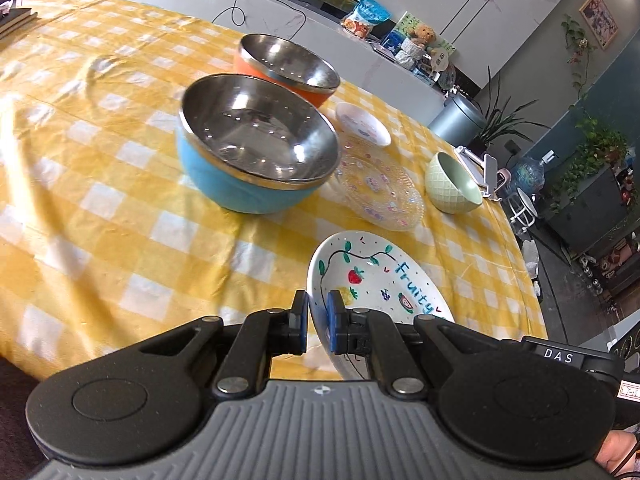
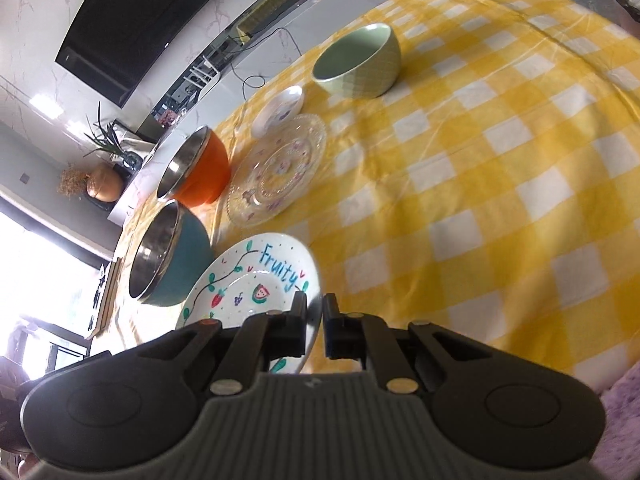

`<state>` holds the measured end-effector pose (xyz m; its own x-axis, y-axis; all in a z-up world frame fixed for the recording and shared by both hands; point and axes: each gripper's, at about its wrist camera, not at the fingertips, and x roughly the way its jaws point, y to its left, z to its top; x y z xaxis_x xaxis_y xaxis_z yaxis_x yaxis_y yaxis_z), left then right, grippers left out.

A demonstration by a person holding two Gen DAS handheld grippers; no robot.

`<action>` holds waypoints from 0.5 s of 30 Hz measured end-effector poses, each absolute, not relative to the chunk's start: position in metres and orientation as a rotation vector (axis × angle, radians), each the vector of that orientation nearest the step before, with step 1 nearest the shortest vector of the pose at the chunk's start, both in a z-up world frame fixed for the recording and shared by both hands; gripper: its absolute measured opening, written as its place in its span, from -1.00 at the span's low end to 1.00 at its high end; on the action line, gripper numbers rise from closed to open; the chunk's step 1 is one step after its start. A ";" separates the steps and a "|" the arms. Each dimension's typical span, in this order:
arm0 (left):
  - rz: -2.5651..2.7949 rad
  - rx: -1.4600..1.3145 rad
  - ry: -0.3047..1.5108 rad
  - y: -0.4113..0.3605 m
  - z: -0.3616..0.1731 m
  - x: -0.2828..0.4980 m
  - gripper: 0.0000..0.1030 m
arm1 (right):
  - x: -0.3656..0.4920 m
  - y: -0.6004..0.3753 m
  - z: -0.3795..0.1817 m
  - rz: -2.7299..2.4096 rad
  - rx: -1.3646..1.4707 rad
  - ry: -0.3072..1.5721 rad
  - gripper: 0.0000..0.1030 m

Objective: Organize plates and bowls
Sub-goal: 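Lift the 'Fruity' plate with both grippers and carry it beside the blue bowl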

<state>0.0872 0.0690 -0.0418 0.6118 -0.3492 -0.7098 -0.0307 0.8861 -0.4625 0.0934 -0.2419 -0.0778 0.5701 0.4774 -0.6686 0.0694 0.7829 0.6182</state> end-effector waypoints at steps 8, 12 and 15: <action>-0.143 -0.485 0.897 0.113 -0.054 0.077 -0.81 | 0.094 -0.191 -0.081 0.300 0.571 0.991 -0.88; -0.126 -0.493 0.893 0.129 -0.061 0.074 -0.81 | 0.095 -0.168 -0.081 0.299 0.500 0.998 -0.88; -0.118 -0.497 0.894 0.135 -0.065 0.074 -0.80 | 0.096 -0.157 -0.082 0.293 0.461 1.002 -0.87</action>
